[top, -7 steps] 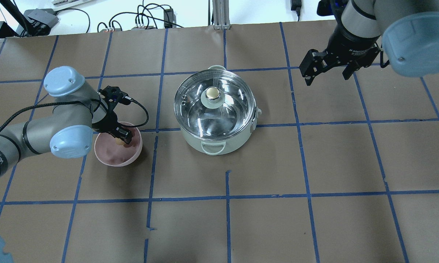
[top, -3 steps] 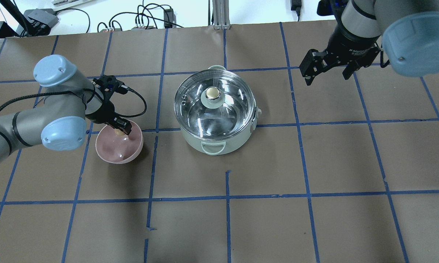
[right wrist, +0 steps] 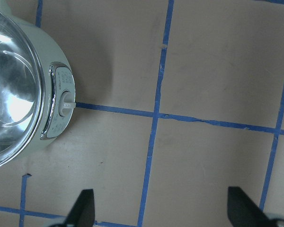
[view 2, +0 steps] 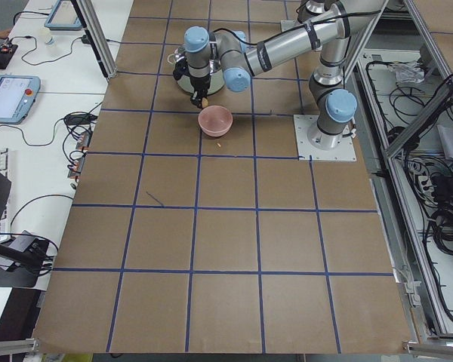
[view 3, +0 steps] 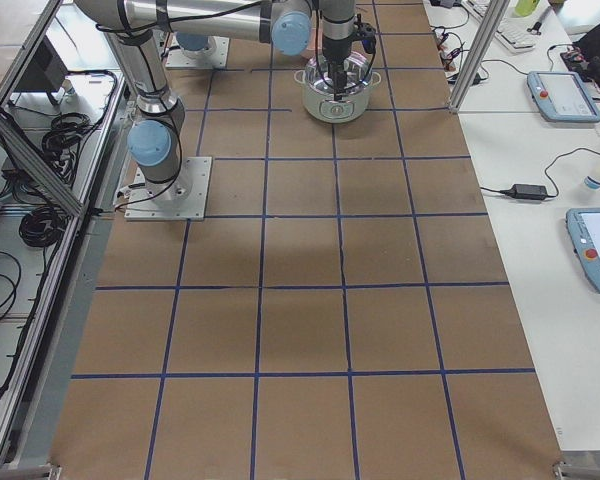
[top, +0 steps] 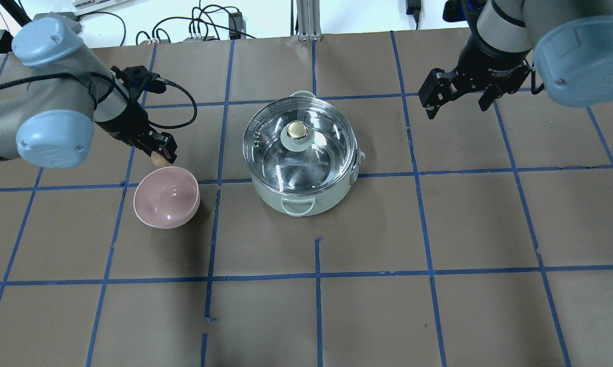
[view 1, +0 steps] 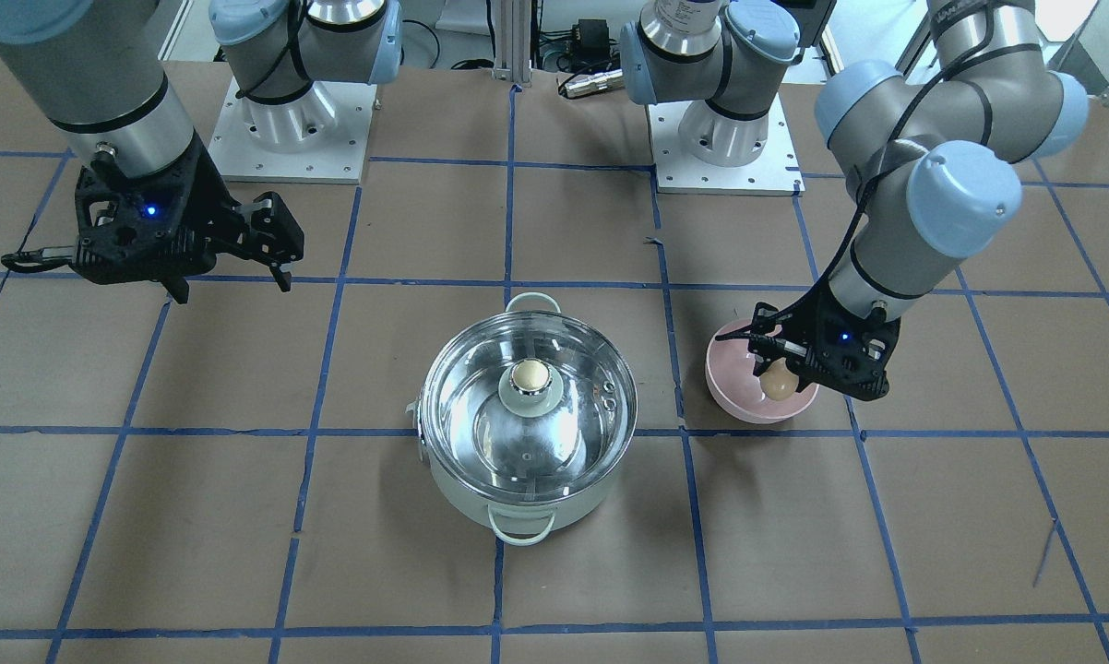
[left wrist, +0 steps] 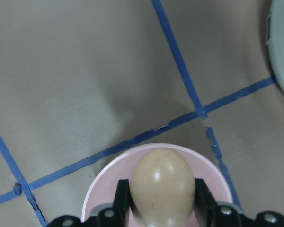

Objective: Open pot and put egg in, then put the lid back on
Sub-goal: 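Lift the egg out of the bowl with the left gripper, then hold the egg with the left gripper while the right gripper grasps the lid knob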

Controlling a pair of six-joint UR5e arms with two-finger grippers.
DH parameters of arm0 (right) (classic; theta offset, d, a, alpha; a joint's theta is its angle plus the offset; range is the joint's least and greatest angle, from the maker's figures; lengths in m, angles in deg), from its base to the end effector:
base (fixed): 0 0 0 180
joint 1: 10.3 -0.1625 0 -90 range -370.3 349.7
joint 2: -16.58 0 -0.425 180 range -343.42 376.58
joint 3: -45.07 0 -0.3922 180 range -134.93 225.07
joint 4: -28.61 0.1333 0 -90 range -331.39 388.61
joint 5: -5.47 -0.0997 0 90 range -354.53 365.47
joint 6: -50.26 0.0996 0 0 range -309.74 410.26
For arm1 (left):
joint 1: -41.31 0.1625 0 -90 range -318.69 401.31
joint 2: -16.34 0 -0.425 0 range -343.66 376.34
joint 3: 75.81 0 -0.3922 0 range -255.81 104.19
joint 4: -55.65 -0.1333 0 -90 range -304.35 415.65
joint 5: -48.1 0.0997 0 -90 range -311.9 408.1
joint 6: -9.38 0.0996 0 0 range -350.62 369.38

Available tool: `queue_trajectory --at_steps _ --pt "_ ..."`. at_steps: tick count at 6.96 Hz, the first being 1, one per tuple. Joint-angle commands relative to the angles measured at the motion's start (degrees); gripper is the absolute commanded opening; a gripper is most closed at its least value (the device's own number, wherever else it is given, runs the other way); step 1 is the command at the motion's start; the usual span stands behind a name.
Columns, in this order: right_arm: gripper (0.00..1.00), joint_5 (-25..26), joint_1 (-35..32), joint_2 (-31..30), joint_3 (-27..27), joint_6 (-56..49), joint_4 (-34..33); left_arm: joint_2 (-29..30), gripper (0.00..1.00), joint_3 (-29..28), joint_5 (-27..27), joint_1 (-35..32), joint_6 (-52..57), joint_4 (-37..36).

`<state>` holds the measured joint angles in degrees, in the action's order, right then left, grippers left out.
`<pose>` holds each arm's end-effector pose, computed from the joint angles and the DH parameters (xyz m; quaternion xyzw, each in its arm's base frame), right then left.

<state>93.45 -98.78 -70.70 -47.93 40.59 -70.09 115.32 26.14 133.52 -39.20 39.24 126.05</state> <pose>0.1231 -0.5186 0.4537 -0.0715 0.9969 -0.0276 0.0150 -0.0519 -0.5461 0.3406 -0.1762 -0.9835 0.0025 0.0415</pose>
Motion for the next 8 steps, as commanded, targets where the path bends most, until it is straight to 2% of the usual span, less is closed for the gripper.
queue_trajectory --at_steps 1,3,4,8 --pt "1.0 0.0 0.1 0.0 -0.1 0.0 0.0 -3.1 0.25 -8.6 0.3 -3.0 -6.8 12.3" --pt "1.0 0.0 0.1 0.0 -0.1 0.0 0.0 -2.9 0.28 -10.5 1.2 -6.3 -16.1 13.4" --pt "1.0 0.0 0.1 0.0 -0.1 0.0 0.0 -2.8 0.28 -10.4 3.5 -6.4 -16.8 13.7" --pt "1.0 0.0 0.1 0.0 -0.1 -0.1 0.0 -3.0 0.28 -10.2 3.4 -6.6 -17.2 14.0"
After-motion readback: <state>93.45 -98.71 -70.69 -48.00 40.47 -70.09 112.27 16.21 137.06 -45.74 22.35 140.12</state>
